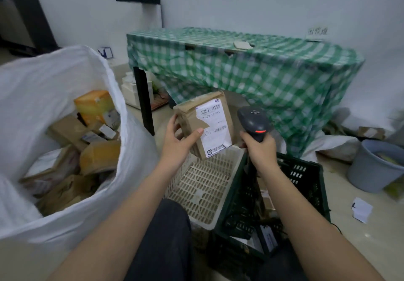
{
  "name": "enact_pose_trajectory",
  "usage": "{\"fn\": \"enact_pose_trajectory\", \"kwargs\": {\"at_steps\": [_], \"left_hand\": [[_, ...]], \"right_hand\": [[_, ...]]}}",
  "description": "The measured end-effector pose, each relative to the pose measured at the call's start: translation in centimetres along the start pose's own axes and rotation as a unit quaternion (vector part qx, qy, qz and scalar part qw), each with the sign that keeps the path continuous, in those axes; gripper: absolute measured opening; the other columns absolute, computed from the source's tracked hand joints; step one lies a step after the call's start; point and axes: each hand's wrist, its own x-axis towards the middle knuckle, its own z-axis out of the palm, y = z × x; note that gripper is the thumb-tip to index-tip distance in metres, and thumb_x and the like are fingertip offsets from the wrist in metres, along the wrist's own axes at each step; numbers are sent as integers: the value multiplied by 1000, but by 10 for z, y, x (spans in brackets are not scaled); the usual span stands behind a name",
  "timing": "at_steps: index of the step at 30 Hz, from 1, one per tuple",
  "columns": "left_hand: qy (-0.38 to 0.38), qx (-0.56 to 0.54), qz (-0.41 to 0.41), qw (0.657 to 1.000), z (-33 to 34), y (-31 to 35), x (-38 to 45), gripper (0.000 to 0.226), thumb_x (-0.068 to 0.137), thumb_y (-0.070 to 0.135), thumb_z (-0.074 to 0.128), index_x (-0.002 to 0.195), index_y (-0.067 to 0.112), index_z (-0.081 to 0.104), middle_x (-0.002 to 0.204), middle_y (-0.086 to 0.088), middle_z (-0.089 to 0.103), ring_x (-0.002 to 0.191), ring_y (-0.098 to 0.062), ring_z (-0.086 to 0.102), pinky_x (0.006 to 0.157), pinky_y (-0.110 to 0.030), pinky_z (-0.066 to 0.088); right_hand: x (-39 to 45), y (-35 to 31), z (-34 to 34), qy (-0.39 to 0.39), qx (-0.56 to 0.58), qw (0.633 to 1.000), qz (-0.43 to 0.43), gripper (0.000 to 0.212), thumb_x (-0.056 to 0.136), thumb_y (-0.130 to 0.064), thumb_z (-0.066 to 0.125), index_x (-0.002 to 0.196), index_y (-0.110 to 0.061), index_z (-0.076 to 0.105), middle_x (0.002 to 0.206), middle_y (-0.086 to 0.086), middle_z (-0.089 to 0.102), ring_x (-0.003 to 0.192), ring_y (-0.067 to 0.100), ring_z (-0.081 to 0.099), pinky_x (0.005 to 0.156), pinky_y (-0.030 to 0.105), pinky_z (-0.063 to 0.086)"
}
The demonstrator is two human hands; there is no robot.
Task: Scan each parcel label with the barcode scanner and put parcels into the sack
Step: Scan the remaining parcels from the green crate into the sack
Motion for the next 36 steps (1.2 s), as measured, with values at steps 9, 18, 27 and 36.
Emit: {"fn": "enact_pose_trajectory", "kwargs": {"at_steps": [9, 18, 27, 36], "left_hand": [[75, 8, 88, 993, -87, 103, -28, 84, 78, 27, 77, 147, 28, 29, 135, 7, 49, 116, -8, 55, 97, -41, 51], [264, 64, 88, 958, -226, 124, -25, 76, 81, 31, 75, 144, 29, 31, 130, 6, 50, 113, -16, 59, 85, -38, 58], [142, 242, -102, 954, -277, 52, 76, 83, 85, 64, 54, 152, 25, 23, 149, -6, 42, 128, -29, 49, 104, -47, 44], [109, 207, 90, 968, -189, 93, 43, 35, 93, 26, 61, 127, 20, 56, 119, 11, 58, 108, -5, 56, 87, -19, 47]], "right_hand": [[-19, -62, 84, -77, -4, 996, -41, 12, 77, -22, 73, 75, -21, 61, 73, 5, 67, 75, 25, 67, 80, 48, 55], [-27, -81, 166, -132, -34, 988, -76, 19, 81, -21, 74, 95, -12, 64, 88, 11, 69, 85, 30, 68, 72, 38, 51], [5, -46, 173, -150, -67, 985, -52, 25, 81, -25, 75, 100, -12, 66, 89, 11, 70, 88, 29, 66, 79, 43, 51], [27, -9, 126, -113, -65, 991, -9, 22, 82, -12, 75, 98, -1, 66, 69, 6, 64, 51, 11, 61, 59, 30, 45]]}}
